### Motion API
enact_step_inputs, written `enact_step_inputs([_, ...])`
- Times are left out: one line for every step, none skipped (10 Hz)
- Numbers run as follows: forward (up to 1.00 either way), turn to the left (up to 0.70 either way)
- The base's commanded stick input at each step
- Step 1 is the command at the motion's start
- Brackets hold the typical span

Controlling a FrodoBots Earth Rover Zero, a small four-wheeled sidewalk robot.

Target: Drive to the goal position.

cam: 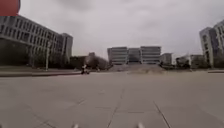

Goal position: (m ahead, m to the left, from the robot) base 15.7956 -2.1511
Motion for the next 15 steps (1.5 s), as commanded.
enact_step_inputs([0.85,0.0])
enact_step_inputs([0.85,0.0])
enact_step_inputs([0.85,0.0])
enact_step_inputs([0.85,0.0])
enact_step_inputs([0.85,0.0])
enact_step_inputs([0.85,0.0])
enact_step_inputs([0.85,0.0])
enact_step_inputs([0.85,0.0])
enact_step_inputs([0.85,0.0])
enact_step_inputs([0.85,0.0])
enact_step_inputs([0.85,0.0])
enact_step_inputs([0.85,0.0])
enact_step_inputs([0.85,0.0])
enact_step_inputs([0.85,0.0])
enact_step_inputs([0.85,0.0])
